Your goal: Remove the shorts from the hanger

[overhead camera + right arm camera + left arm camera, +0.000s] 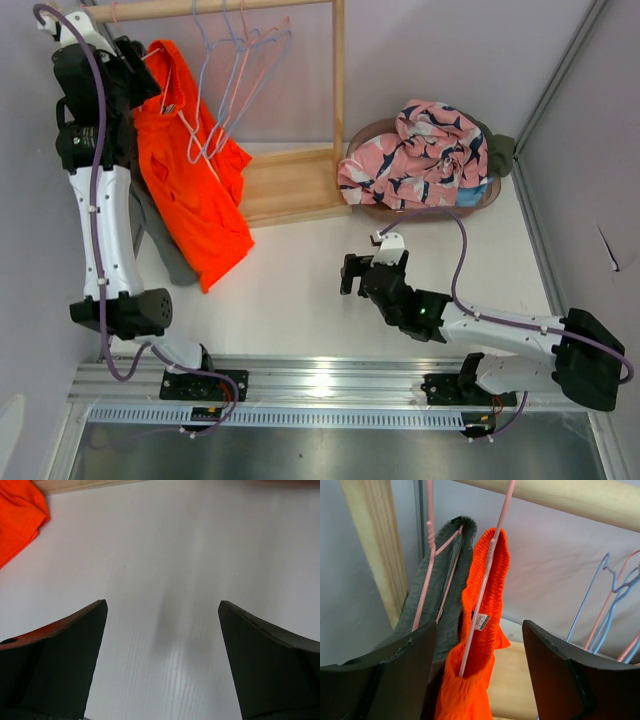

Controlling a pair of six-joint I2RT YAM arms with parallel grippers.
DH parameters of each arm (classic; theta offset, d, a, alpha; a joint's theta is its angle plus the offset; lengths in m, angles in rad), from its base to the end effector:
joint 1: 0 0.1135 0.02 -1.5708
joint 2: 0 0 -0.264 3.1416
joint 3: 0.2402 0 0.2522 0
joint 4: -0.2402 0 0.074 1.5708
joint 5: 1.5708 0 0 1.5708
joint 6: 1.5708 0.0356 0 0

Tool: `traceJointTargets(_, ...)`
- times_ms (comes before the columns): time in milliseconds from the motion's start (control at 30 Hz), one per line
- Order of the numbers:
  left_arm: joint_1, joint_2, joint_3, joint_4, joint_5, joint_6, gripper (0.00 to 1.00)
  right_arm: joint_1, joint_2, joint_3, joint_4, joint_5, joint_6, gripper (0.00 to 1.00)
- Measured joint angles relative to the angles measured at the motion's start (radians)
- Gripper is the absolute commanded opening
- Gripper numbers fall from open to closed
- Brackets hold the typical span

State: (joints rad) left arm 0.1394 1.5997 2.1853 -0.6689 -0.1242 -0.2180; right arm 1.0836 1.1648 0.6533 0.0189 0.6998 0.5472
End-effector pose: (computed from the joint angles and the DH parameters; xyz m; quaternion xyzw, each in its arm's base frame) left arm 0.3040 0.0471 0.5537 -0.1719 0.7154 0.0191 0.6770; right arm 0.1363 0.2083 0.2406 -0.0439 0.8240 0.1494 0.5448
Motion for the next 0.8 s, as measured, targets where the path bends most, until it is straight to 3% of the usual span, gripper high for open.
traceJointTargets(267, 0.002, 0.128, 0.035, -0.004, 0.020, 0.000, 0.68, 0.000, 0.037, -0.055, 0.053, -0.028, -0.001, 0.99)
traceJointTargets(367, 0.002, 0.154, 0.035, -0.010, 0.023, -0.002, 0.54, 0.000, 0.037, -0.067, 0.069, -0.031, -0.001, 0.99)
traceJointTargets(400, 0.002, 0.160, 0.036, -0.012, 0.024, -0.002, 0.44, 0.000, 0.037, -0.068, 0.071, -0.032, -0.001, 0.99)
traceJointTargets(467, 0.002, 0.169, 0.041, -0.014, 0.025, -0.004, 0.35, -0.002, 0.037, -0.072, 0.080, -0.035, -0.001, 0.99)
traceJointTargets(533, 0.002, 0.178, 0.050, -0.014, 0.026, -0.008, 0.20, -0.006, 0.037, -0.077, 0.087, -0.037, -0.001, 1.00)
traceJointTargets(667, 0.002, 0.181, 0.061, -0.019, 0.033, -0.011, 0.01, -0.008, 0.037, -0.084, 0.092, -0.039, -0.001, 0.99)
traceJointTargets(800, 0.002, 0.187, 0.090, -0.048, 0.039, -0.019, 0.00, -0.008, 0.037, -0.085, 0.097, -0.043, -0.001, 0.99)
